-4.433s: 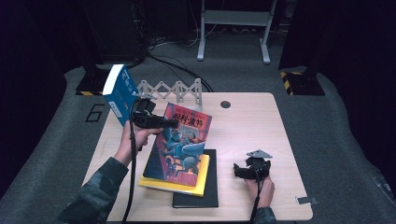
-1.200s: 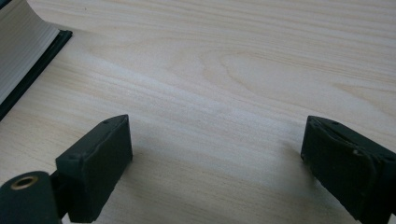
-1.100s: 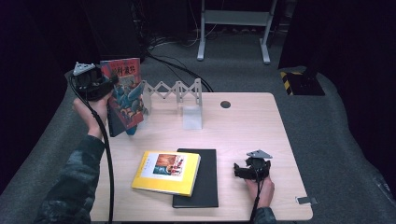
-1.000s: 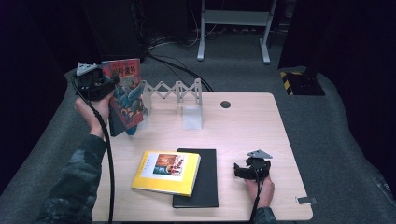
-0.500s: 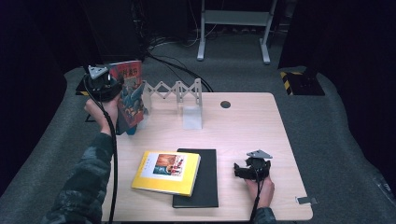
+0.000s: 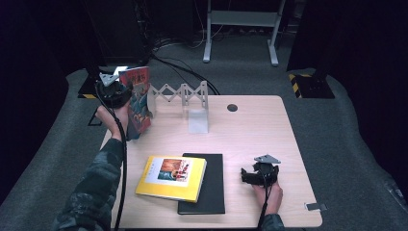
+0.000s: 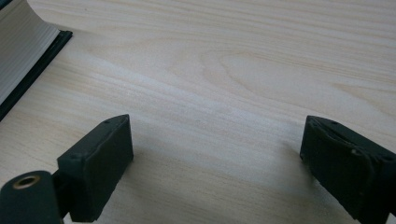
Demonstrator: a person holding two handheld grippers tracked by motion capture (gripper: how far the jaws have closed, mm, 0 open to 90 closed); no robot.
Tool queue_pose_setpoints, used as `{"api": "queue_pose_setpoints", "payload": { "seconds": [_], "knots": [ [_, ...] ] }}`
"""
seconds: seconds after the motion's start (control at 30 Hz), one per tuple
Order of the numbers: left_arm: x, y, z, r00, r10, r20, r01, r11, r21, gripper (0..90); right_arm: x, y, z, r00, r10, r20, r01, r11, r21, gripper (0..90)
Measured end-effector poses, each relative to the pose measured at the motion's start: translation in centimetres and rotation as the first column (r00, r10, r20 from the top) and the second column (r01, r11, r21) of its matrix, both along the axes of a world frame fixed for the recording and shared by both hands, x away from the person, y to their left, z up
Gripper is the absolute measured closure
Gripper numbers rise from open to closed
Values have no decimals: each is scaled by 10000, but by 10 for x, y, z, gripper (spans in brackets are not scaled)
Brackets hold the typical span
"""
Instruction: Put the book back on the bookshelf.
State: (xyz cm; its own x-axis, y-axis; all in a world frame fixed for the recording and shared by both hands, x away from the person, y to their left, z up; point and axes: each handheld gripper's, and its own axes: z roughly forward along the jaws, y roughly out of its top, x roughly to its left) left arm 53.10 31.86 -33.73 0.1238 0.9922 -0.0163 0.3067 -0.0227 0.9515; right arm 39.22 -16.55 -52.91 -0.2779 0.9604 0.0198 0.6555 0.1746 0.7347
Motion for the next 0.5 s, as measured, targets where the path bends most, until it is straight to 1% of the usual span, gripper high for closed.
{"api": "queue_pose_setpoints", "payload": {
  "seconds": [0.13, 0.17, 0.2, 0.27, 0.37, 0.4, 0.5],
  "knots": [
    [1, -1, -6, 9999, 23, -121, -23, 10000, 53, 742, 0, 0, 0, 10000, 9, 2, -9, 10000, -2, 88],
    [1, -2, -9, 10000, 22, -75, -21, 10000, 30, 742, 0, 0, 0, 10000, 12, 2, -12, 10000, -5, 89],
    [1, -3, -10, 10000, 33, -42, -33, 9998, 199, 742, 0, 0, 0, 10000, 15, 6, -15, 10000, -4, 89],
    [0, -2, -10, 10000, -33, -34, 33, 9999, 152, 742, 0, 0, 0, 10000, 16, 1, -16, 10000, -5, 89],
    [-1, -2, -9, 9999, -65, -109, 67, 9997, 240, 741, 0, 0, 0, 10000, 22, 4, -22, 10000, -3, 90],
    [-2, -3, -9, 9999, -61, -159, 66, 9995, 301, 740, 0, 0, 0, 10000, 24, 2, -24, 10000, -1, 90],
    [-1, -5, -10, 9999, -85, -101, 92, 9980, 623, 740, 0, -1, 0, 10000, 61, -3, -61, 10000, -69, 91]
  ]
}}
